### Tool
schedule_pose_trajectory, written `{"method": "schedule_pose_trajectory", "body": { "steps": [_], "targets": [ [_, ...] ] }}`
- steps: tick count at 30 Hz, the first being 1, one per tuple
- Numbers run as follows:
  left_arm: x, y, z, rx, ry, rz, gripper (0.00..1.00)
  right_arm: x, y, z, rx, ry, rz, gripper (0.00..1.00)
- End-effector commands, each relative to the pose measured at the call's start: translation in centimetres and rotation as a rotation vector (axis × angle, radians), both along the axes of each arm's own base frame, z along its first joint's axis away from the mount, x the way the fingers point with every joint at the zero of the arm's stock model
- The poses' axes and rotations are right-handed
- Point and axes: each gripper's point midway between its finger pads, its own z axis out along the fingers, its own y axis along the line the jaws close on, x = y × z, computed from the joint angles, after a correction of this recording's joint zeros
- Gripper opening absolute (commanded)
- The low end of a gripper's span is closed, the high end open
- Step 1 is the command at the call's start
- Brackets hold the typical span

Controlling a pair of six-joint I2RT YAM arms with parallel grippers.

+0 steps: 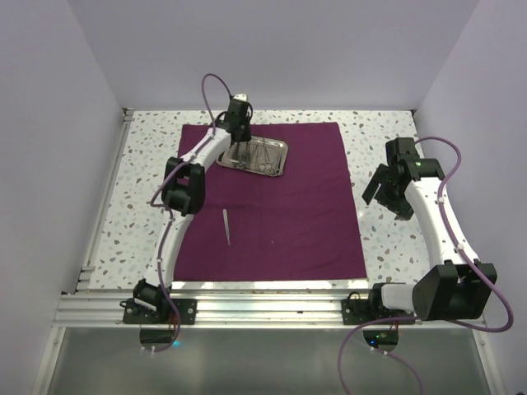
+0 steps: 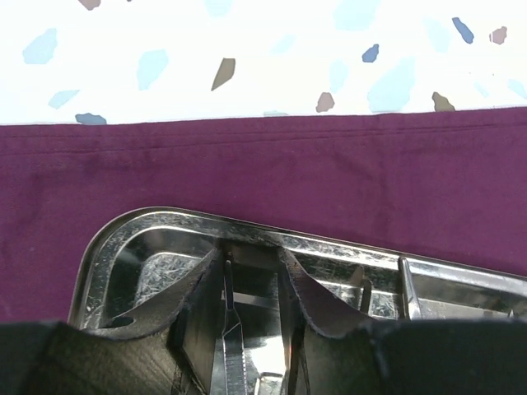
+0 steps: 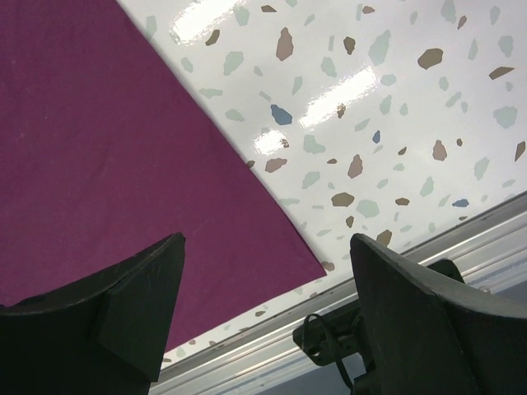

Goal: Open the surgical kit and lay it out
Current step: Pick up the medical item from the container.

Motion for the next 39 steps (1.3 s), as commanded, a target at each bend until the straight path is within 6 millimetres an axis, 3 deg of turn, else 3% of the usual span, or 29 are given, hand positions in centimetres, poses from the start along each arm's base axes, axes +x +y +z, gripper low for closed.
{"method": "schedule_pose_trajectory", "body": {
  "steps": [1,10,21,26,30,36,39],
  "targets": [
    [-2.4,-0.1,-4.9,0.06,0.121,-0.032,0.35,-0.3,-0.2,0.2,-0.017,0.002,0.006,0.85],
    [-3.2,1.4,-5.7,0.121,0.153,0.001,0.29,-0.9,-0.2,-0.5,-0.015,0.012,0.01,0.85],
    [-5.7,2.7,-9.8,0.191,0.29,0.0,0.14,-0.7,-0.2,-0.9,-0.014,0.017,0.012,0.85],
    [-8.0,3.2,-11.7,0.22,0.393,-0.02,0.07,-0.6,0.0,-1.1,-0.005,0.016,0.01,0.85],
    [-8.8,3.4,-11.7,0.249,0.423,-0.033,0.0,-0.7,0.1,-1.4,0.001,0.015,0.009,0.85],
    [-10.2,2.5,-11.6,0.189,0.466,-0.06,0.0,-0.4,0.5,-1.6,0.026,-0.002,0.01,0.85],
    [-8.9,1.0,-8.8,0.103,0.404,-0.091,0.0,-0.2,0.7,-1.3,0.035,-0.014,0.013,0.85]
  ]
}}
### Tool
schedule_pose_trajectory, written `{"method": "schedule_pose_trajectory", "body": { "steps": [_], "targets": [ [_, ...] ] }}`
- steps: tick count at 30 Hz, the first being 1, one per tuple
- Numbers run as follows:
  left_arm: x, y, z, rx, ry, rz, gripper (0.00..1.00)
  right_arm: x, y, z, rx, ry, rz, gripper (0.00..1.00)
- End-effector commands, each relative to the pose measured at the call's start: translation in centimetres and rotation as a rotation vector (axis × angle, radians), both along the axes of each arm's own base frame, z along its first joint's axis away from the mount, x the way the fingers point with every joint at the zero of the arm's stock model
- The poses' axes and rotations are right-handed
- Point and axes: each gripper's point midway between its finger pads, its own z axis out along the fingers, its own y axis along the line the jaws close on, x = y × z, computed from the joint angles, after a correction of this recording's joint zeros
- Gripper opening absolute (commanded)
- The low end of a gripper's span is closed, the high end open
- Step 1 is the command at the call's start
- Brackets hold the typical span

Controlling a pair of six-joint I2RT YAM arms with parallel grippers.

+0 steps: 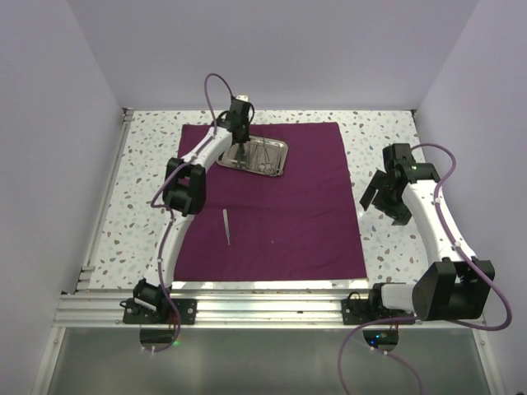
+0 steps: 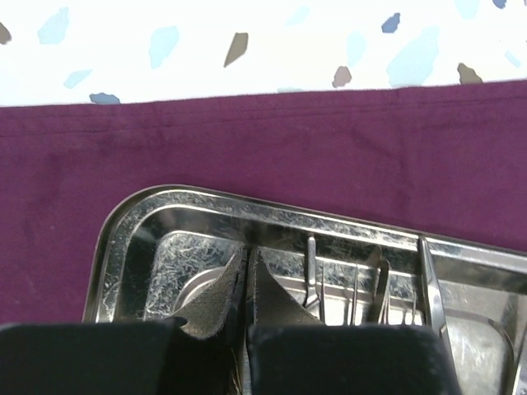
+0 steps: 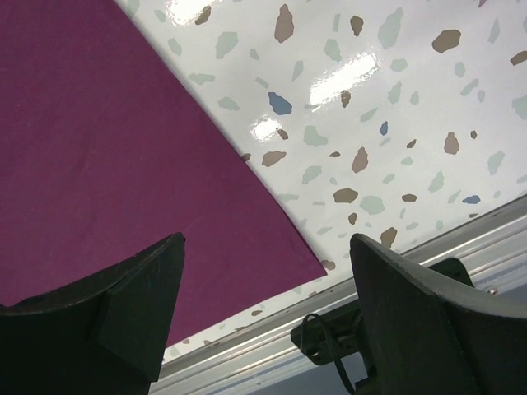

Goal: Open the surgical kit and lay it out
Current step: Pick up the medical item from the container.

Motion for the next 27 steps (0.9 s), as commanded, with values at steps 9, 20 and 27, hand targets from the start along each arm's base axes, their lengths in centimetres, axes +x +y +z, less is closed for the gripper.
{"method": "schedule_pose_trajectory", "body": {
  "steps": [9,20,27],
  "targets": [
    [-3.2,1.6,2.6,-0.141,0.156,-0.051,0.0,0.5,0.9,0.8,0.048,-0.076,0.014,0.85],
    [-4.8,2.7,10.1,-0.21,0.099,-0.063,0.0,1.0,1.3,1.1,0.067,-0.097,0.025,0.85],
    [-11.4,2.9,9.8,-0.201,0.203,-0.029,0.0,0.5,1.4,1.2,0.072,-0.107,0.029,0.85]
  ]
}}
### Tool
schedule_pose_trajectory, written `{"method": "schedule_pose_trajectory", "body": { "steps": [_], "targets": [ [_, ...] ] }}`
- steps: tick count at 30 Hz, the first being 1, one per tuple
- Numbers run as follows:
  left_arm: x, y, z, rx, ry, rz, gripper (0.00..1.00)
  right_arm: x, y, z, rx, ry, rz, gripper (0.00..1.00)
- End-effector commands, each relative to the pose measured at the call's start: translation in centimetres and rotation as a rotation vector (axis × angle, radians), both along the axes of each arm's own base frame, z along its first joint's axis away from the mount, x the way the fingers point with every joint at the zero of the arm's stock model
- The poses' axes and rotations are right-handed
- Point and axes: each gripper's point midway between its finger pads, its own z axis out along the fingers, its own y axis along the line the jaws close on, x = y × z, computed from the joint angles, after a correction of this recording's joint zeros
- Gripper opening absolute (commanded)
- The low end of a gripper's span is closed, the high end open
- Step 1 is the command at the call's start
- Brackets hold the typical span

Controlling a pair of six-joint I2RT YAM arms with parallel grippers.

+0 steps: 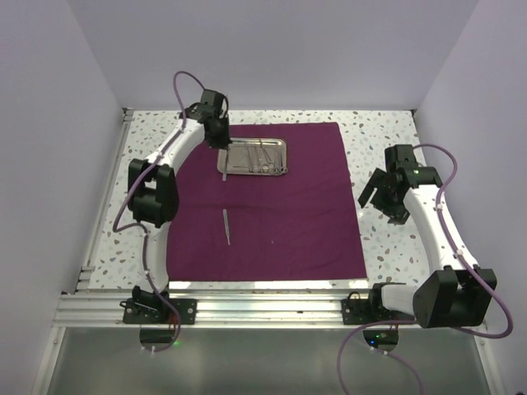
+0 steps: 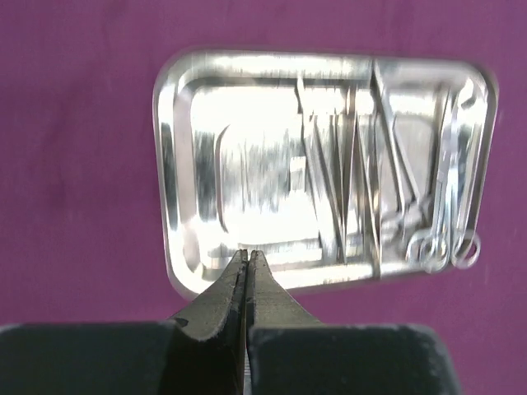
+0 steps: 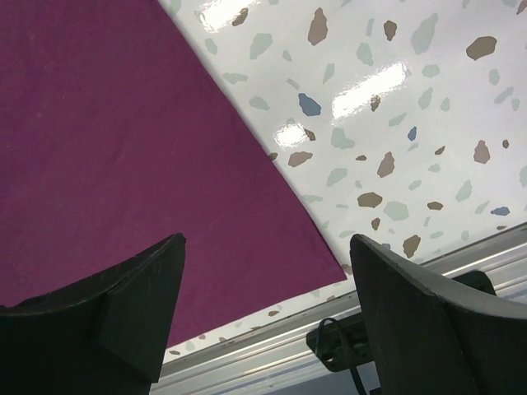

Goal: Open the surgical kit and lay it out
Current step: Pick up the medical item from the container, then place the medical item in the surgical kit.

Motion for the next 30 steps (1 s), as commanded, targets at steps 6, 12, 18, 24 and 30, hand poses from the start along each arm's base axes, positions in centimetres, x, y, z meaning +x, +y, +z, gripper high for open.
{"method": "schedule_pose_trajectory", "body": {
  "steps": [6,12,18,24,30],
  "targets": [
    [-12.5,-0.7,-0.2,0.045,0.084,0.007,0.0,-0.8,0.2,0.4,0.011,-0.04,0.007,0.85],
    [-18.0,-1.5,-2.7,0.054,0.142,-0.002,0.0,-1.3,0.1,0.0,0.001,-0.019,0.01,0.85],
    [-17.8,-1.2,-2.6,0.101,0.159,0.02,0.33,-1.3,-0.1,0.1,-0.01,-0.015,0.011,0.85],
    [-11.8,-2.0,0.5,0.159,0.028,0.024,0.58,-1.0,-0.5,1.0,-0.034,-0.03,0.008,0.85],
    [-4.7,-3.6,0.4,0.186,-0.041,0.049,0.52,-0.9,-0.9,1.6,-0.052,-0.032,0.0,0.85]
  ]
}}
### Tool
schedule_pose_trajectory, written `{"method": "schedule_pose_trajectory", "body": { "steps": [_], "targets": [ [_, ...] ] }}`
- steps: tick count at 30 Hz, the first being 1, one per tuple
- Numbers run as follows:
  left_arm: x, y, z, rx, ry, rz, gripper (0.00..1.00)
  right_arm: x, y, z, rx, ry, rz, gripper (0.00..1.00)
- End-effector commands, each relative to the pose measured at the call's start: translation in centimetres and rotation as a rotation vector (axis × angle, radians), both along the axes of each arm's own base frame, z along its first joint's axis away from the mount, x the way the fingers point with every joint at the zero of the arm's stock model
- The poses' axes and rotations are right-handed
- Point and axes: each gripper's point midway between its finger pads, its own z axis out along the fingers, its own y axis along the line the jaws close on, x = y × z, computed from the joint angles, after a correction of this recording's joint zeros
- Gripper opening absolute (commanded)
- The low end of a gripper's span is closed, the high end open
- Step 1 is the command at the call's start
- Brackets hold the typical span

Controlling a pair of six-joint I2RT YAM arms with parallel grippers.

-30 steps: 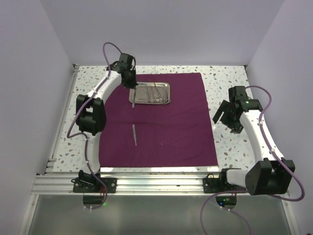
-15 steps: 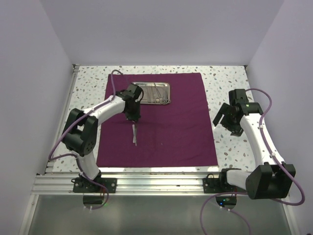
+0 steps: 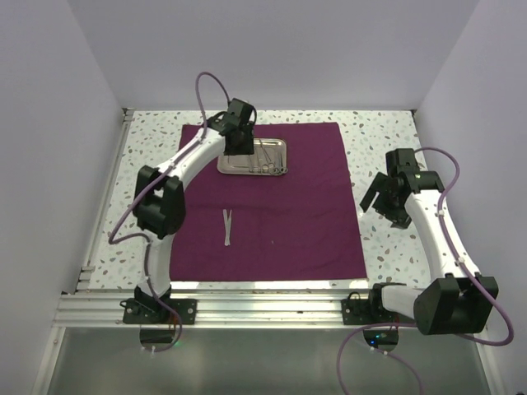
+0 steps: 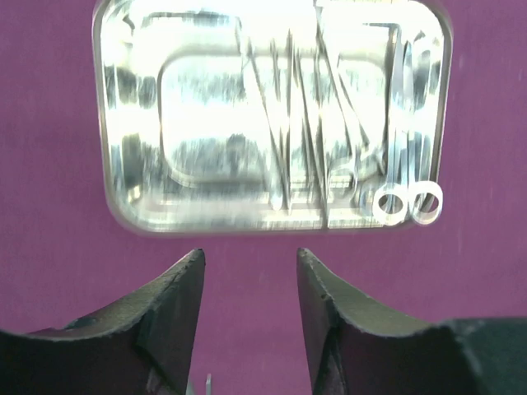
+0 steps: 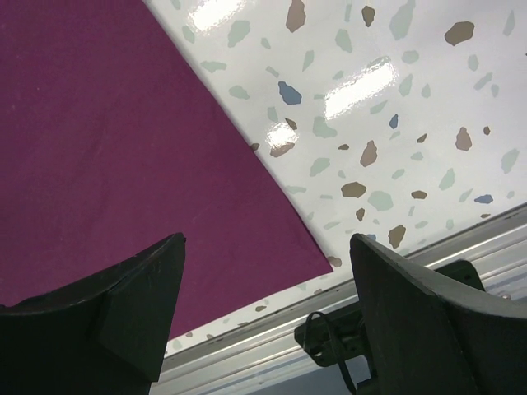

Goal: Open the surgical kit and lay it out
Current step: Place the medical item in the surgical kit, then pick up the medical item from the container.

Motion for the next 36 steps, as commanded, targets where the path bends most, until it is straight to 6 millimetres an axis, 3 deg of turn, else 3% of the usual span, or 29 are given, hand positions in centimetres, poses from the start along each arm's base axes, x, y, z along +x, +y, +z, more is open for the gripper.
{"method": "schedule_pose_trajectory", "body": {
  "steps": [1,2,3,4,6,10,19,36],
  "targets": [
    [4.0,0.2,-0.3,0.051,-0.046,0.019,0.51,0.6,-0.6,1.7,-0.039,-0.034,0.001,0.85],
    [4.6,0.2,-0.7,0.064,-0.044,0.019,0.5,0.5,-0.6,1.8,-0.041,-0.031,0.003,0.85],
    [5.1,0.0,-2.5,0.079,-0.021,0.017,0.49,0.6,-0.8,2.1,-0.045,-0.038,-0.001,0.85],
    [6.1,-0.4,-1.8,0.069,-0.047,0.014,0.49,0.6,-0.8,2.1,-0.05,-0.033,-0.002,0.85],
    [6.7,-0.5,-3.4,0.085,-0.033,0.013,0.47,0.7,-0.9,2.4,-0.052,-0.038,-0.004,0.85],
    [7.9,-1.0,-3.6,0.071,-0.055,0.017,0.45,0.4,-1.1,2.4,-0.062,-0.029,-0.008,0.85],
    [8.2,-0.5,-3.2,0.072,-0.082,0.029,0.41,0.6,-1.0,2.0,-0.06,-0.019,-0.01,0.85],
    [8.3,-0.3,-7.1,0.107,-0.019,0.022,0.4,0.9,-1.2,1.9,-0.072,-0.013,0.0,0.85]
  ]
}}
